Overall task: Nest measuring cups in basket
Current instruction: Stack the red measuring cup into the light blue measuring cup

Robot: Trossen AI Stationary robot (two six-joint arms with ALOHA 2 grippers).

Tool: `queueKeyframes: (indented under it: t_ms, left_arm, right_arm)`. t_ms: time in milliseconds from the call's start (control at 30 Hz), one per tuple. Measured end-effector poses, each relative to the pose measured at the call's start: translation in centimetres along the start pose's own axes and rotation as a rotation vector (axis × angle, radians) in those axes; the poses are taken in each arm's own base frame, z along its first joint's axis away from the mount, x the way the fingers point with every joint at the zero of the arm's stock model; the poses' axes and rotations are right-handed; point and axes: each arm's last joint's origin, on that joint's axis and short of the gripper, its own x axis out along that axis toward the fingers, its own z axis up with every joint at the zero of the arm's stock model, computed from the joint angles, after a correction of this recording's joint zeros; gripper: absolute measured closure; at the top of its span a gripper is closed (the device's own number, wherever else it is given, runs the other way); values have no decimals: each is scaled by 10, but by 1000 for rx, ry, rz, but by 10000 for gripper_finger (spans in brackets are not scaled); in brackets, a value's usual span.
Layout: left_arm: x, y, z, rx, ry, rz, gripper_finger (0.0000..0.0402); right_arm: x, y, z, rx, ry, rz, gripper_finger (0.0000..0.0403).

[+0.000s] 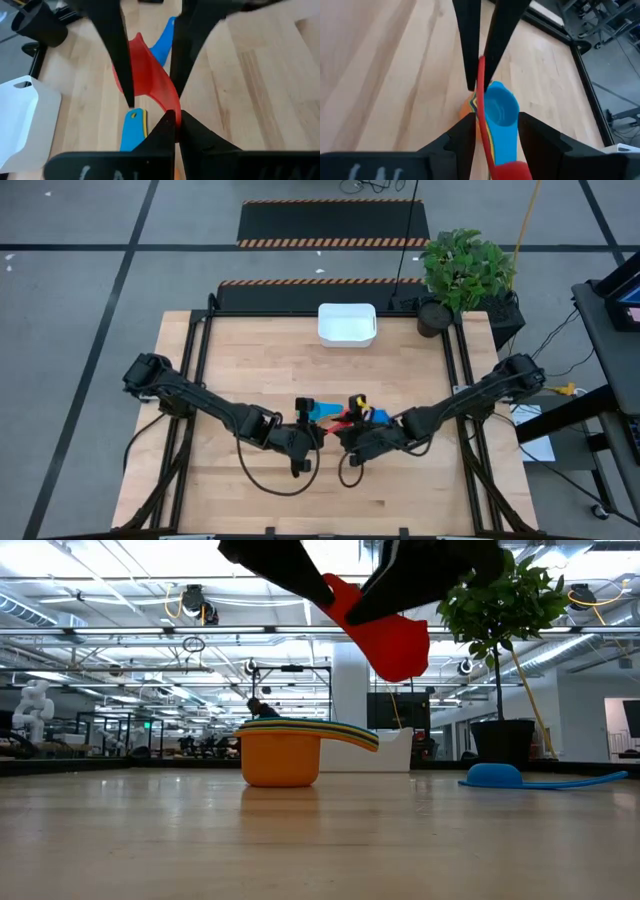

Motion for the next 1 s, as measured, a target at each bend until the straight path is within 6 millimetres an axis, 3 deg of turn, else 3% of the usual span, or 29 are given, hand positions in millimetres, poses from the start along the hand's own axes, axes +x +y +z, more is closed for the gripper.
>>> queueKeyframes:
  t_ms: [167, 467, 767, 1000]
  left_arm:
    - [0, 0, -2, 7, 15, 2, 384]
    - [0, 2, -3, 13, 26, 47, 385]
    - [-3, -4, 7, -25, -66, 51, 292]
    - [-26, -11, 11, -21, -107, 258, 210]
  right_arm:
    - [11, -1, -3, -18, 12, -11, 284]
    - [7, -2, 1, -67, -18, -5, 393]
    - [3, -4, 3, -91, -29, -13, 401]
    - [-34, -24, 9, 28, -54, -9, 401]
